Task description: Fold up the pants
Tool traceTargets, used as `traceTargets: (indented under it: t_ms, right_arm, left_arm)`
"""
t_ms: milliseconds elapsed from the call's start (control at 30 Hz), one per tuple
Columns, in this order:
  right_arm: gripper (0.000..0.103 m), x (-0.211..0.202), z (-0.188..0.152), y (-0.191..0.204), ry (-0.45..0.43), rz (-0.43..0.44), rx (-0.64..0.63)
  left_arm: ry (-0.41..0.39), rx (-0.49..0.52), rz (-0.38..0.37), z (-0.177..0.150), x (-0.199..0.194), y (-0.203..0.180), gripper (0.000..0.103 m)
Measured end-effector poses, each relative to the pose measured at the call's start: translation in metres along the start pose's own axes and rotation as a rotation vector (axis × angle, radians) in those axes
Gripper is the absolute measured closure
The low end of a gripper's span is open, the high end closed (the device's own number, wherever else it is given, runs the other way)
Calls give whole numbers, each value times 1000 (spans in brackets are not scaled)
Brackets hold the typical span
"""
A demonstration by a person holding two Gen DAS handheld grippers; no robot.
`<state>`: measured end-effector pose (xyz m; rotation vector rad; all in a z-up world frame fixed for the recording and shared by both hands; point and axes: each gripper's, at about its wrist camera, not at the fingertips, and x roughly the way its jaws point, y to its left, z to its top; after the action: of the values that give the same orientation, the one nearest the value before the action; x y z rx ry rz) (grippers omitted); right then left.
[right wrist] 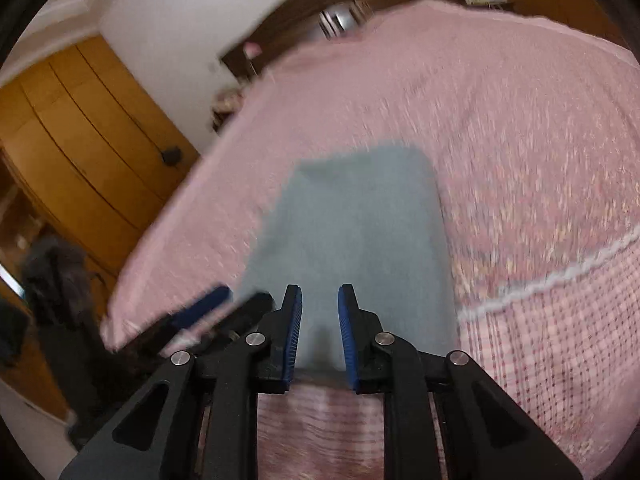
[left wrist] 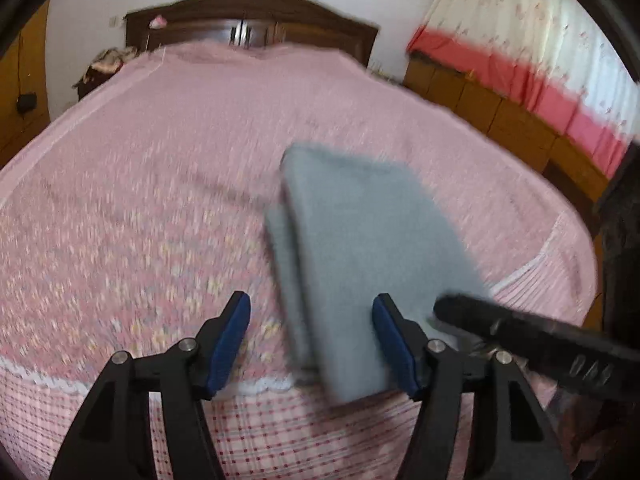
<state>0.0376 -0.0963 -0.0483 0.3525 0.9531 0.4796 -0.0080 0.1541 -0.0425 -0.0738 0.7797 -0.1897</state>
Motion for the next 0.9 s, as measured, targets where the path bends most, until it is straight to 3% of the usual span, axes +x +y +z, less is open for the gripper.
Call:
traceTargets:
  t_ms: [67, 167, 233, 300, 367, 433, 500, 600, 700, 800, 900]
  right_arm:
    - [83, 14, -6, -17, 86, 72, 91]
    - [85, 0, 12, -27, 133, 103, 188]
    - [85, -17, 27, -21, 83, 73, 160]
    - [84, -35, 41, -10, -22, 67, 104]
    - [84, -31, 43, -8, -61, 75, 108]
    - [84, -13, 37, -12, -46, 75, 133]
    - [86, 15, 24, -22, 30, 34, 166]
    - [90, 17, 7, -33, -21, 84, 177]
    - [90, 10, 10, -39, 16, 104, 212]
    - [90, -5, 27, -48, 33, 119, 281]
    - [90, -25, 41, -45, -25, 84, 236]
  left_arm:
    - [52, -7, 2, -6, 11, 2, 34]
    - [30, -25, -15, 3, -4, 6, 35]
    - [-3, -40, -19, 15, -19, 7, 35]
    - [-22, -53, 3, 33, -29, 7, 35]
    - [-37, -68, -9, 52, -36, 5, 35]
    - [-55, -69, -13, 62, -40, 2, 35]
    - [-66, -52, -4, 64, -39, -6, 35]
    - [1, -27, 16, 58, -10, -12, 35]
    - [190, -86, 33, 38, 27, -10, 40]
    - [139, -81, 14, 48, 11, -18, 44]
    - [50, -94, -39, 75, -12, -24, 43]
